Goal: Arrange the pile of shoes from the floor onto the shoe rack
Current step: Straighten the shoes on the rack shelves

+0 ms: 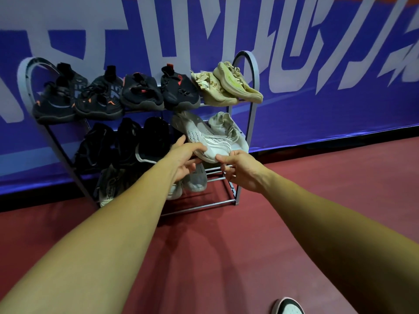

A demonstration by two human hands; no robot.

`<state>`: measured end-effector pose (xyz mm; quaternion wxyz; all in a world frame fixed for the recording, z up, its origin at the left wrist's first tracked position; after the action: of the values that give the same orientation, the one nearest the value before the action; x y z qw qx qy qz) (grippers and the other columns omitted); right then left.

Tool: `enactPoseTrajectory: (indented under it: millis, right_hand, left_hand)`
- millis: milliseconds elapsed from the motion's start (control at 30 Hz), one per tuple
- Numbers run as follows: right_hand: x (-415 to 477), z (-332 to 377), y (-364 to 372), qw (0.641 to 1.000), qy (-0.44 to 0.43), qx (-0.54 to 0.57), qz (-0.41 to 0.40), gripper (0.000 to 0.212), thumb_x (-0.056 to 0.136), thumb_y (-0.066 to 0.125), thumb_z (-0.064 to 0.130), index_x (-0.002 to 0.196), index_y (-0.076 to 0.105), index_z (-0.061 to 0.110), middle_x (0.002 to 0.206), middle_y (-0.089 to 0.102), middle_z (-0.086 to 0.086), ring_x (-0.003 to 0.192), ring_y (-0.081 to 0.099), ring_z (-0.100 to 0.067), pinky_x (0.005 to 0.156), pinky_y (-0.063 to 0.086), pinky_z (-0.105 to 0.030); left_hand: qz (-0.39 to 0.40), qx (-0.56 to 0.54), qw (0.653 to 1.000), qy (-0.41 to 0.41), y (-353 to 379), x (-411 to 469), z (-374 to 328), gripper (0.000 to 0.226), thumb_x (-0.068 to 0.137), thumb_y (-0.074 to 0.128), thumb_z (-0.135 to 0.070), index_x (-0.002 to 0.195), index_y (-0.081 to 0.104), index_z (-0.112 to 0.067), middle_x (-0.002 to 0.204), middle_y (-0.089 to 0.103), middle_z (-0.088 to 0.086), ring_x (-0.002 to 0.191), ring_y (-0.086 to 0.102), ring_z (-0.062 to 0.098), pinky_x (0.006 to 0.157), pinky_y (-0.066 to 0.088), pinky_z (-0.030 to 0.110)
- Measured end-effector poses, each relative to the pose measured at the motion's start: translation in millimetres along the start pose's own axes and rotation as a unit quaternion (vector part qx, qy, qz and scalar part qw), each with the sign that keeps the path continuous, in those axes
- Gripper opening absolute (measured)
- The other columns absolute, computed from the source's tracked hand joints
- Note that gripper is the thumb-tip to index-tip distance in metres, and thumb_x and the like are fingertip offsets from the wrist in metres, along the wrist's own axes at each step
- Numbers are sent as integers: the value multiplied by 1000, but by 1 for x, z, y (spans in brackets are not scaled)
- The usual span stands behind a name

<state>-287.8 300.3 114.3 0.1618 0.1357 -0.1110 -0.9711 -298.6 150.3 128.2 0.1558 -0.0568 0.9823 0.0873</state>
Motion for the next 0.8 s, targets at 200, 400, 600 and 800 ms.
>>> enactPoseTrajectory:
  millis: [200, 400, 600, 800]
  right_hand:
    - [19, 15, -10, 998, -20, 33, -47, 24, 91, 73, 18, 84, 51, 25, 74, 37, 2, 58, 29, -7, 53, 23, -20]
    - [22, 11, -8, 996, -25, 51, -65, 42, 88, 76, 14, 106, 38, 21, 67, 54, 5, 48, 43, -2, 52, 28, -20]
    - [18, 6, -35, 981, -9, 65, -183, 20, 90, 66, 32, 93, 62, 13, 84, 74, -7, 41, 40, -6, 49, 27, -22]
    - [9, -16, -74, 936, 29, 17, -351, 21, 87, 65, 24, 94, 67, 5, 82, 69, -10, 65, 57, -19, 50, 35, -28]
  left_hand:
    - [-28, -50, 998, 14, 13, 8, -1, 18, 80, 74, -10, 93, 64, -17, 87, 70, 4, 71, 63, 14, 42, 29, 17]
    - [7, 5, 1000, 12, 26, 8, 0, 51, 80, 71, -8, 127, 54, -21, 78, 70, -1, 53, 64, 6, 41, 26, 17]
    - [-33, -36, 999, 3, 25, 17, 3, 23, 81, 64, 7, 86, 56, -15, 66, 66, 1, 38, 55, 4, 30, 18, 13]
    - [-29, -5, 999, 12, 33, 23, 4, 24, 81, 57, 11, 98, 60, -7, 64, 59, 3, 29, 46, 1, 29, 17, 11]
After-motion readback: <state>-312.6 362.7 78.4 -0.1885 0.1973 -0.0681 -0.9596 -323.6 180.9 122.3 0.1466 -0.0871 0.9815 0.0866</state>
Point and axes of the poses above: each hand's wrist, its own x-axis towards the middle knuckle, its own y-axis out of the palm, z = x × y, the point moved 10 cm from there along x, towards the middle knuckle
